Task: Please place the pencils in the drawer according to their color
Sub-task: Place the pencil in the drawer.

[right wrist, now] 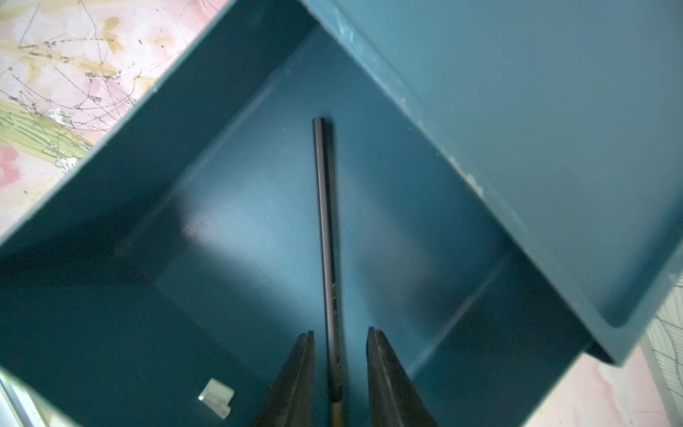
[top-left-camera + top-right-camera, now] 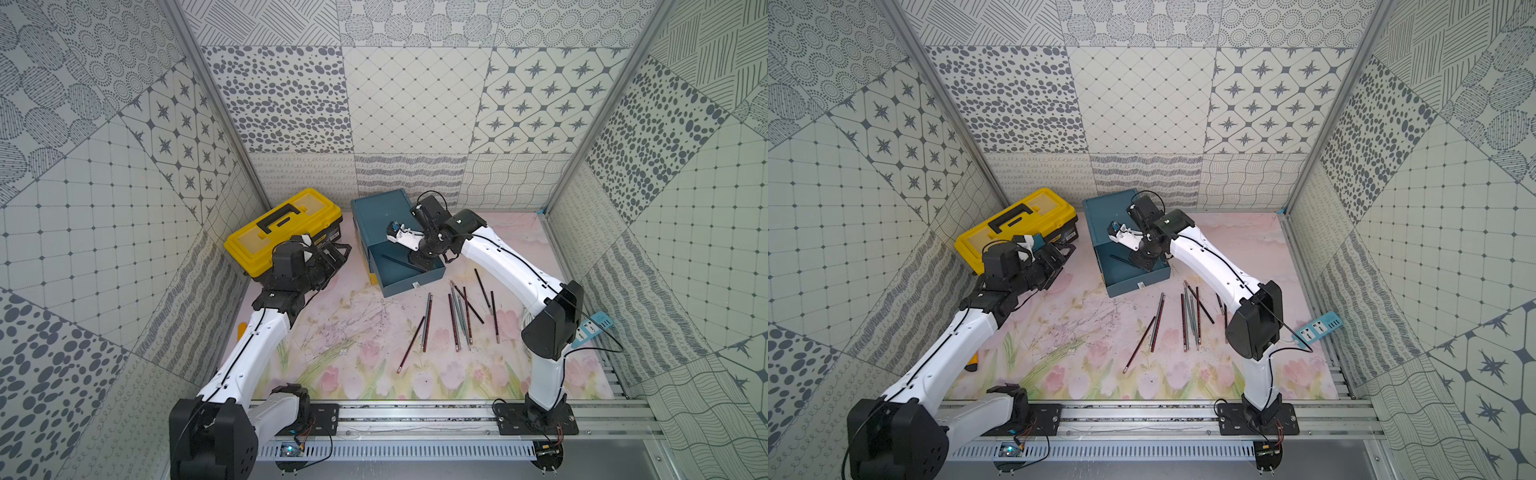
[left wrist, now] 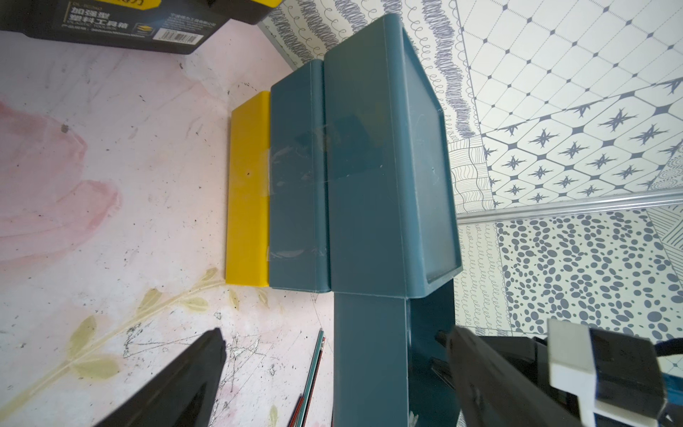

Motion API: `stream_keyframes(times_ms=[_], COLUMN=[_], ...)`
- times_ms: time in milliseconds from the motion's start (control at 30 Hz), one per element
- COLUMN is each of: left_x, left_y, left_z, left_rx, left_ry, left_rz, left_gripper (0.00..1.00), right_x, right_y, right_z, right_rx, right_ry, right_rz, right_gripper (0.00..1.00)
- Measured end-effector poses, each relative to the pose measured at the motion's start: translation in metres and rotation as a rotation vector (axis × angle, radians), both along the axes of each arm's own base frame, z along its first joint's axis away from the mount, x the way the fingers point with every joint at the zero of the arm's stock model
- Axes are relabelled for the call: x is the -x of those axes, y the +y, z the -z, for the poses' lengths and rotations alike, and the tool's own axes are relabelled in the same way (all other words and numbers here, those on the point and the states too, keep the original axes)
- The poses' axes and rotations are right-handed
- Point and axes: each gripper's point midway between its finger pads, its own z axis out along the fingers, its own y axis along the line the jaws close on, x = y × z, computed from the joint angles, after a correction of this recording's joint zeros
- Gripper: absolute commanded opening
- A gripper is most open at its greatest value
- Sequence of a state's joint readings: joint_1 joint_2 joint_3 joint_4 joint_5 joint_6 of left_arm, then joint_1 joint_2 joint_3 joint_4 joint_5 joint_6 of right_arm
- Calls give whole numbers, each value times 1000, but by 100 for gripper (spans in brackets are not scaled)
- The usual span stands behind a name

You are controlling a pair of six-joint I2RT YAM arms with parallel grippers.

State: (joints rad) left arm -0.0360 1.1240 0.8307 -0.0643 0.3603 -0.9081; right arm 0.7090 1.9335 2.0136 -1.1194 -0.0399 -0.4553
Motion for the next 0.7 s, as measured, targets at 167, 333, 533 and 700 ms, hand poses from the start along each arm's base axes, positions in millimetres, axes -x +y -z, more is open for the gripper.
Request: stream_keyframes(times_ms=[167,333,533,700], left_x=[0,0,0,2], left_y=[0,0,0,0], left_z=[-1,-2,-5,-8], left_rx=[0,0,0,0], left_ry=[-2,-5,-12,-23], left_rz=[0,0,0,0], left_gripper=[99,99,99,99], right_x=[-2,-5,-7,-2], right_y=[4,6,1,-24], right_z=[-12,-24,-38,-65], right_rx=[-24,-60,-119,-205], right_ry=[-21,-33,-32,-59], right_rz=[7,39,105,198], right_gripper=[36,37,42,47])
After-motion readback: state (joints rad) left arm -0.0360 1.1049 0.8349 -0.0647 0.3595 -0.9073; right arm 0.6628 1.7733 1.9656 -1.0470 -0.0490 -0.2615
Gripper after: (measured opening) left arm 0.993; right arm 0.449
